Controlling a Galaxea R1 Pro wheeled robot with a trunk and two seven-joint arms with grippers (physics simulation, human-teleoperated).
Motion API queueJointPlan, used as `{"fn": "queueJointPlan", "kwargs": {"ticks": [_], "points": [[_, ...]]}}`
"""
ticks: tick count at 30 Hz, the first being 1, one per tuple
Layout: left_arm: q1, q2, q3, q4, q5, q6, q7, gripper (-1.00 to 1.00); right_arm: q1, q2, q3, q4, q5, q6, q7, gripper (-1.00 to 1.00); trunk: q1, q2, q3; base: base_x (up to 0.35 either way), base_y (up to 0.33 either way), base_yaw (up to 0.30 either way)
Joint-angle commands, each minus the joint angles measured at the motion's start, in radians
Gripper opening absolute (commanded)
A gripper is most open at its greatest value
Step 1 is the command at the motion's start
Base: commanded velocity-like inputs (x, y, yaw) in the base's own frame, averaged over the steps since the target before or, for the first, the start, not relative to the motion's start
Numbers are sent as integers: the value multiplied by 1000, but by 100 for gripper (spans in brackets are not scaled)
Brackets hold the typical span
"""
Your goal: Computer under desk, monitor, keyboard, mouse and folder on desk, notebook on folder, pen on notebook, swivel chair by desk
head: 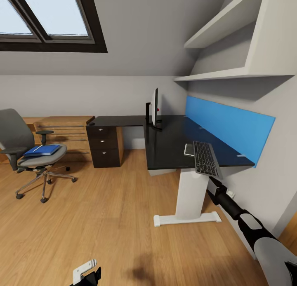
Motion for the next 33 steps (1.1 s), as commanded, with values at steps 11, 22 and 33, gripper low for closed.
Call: {"fn": "queueJointPlan", "kwargs": {"ticks": [11, 22, 33], "points": [[-1, 0, 0, 0, 10, -1, 2, 100, -1, 33, -5, 2, -51, -56, -10, 100, 0, 0, -1, 0, 0, 0], [0, 0, -2, -1, 10, -1, 1, 100, -1, 39, -9, 5, -67, -115, -12, 100, 0, 0, -1, 0, 0, 0], [0, 0, -2, -1, 10, -1, 2, 100, -1, 38, -33, 19, -188, -121, -15, 100, 0, 0, -1, 0, 0, 0]]}}
